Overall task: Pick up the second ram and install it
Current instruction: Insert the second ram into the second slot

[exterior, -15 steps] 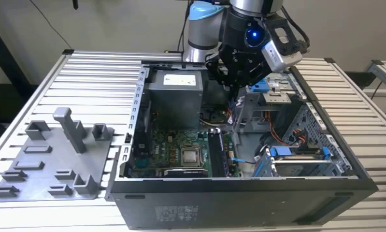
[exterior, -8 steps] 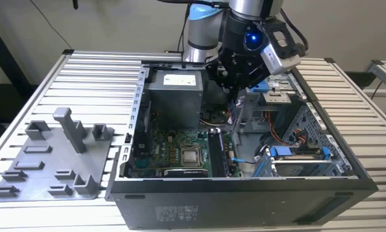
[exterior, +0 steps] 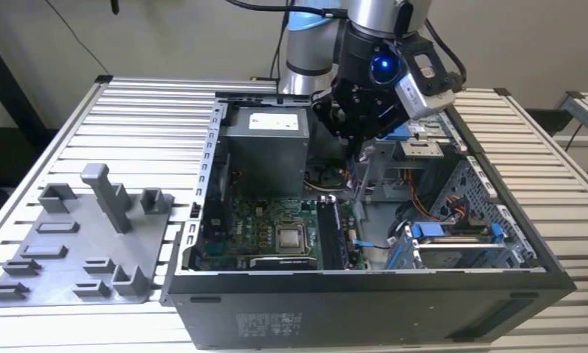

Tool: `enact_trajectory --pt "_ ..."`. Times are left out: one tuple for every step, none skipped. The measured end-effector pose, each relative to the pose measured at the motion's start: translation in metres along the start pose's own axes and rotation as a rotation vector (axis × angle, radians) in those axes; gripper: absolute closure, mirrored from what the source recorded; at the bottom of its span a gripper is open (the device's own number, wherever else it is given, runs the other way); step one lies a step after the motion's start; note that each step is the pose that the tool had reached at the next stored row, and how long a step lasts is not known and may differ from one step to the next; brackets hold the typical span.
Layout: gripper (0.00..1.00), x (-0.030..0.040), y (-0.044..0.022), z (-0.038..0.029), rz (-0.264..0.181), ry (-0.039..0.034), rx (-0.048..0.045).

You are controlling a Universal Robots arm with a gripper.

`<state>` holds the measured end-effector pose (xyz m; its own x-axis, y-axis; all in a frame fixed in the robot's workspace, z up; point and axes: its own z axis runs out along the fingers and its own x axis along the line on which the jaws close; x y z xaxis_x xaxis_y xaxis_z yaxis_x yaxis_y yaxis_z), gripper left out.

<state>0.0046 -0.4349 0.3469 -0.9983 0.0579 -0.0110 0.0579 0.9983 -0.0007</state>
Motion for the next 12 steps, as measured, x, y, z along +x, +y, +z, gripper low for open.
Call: enact_trajectory --pt "0.86 0.0 0.0 0.0009 0.0 0.0 0.0" --pt "0.86 0.0 0.0 0.0018 0.0 0.0 0.0" --pt "0.86 0.0 0.0 0.0028 0.0 0.0 0.0" --pt "0.86 0.0 0.0 0.0037 0.0 0.0 0.0" --pt "0.86 0.0 0.0 0.0045 0.0 0.0 0.0" --pt "0.86 0.0 0.0 0.0054 0.0 0.0 0.0" --pt "0.86 0.0001 0.0 0.0063 0.0 0.0 0.0" --pt "0.86 0.0001 0.0 0.0073 0.0 0.0 0.0" --pt "0.86 0.0001 0.0 0.0082 0.0 0.0 0.0" --pt "0.86 0.0001 0.0 0.0092 0.0 0.0 0.0001" --pt "0.86 0.0001 0.0 0.0102 0.0 0.0 0.0001" --pt "0.86 0.0001 0.0 0.0112 0.0 0.0 0.0"
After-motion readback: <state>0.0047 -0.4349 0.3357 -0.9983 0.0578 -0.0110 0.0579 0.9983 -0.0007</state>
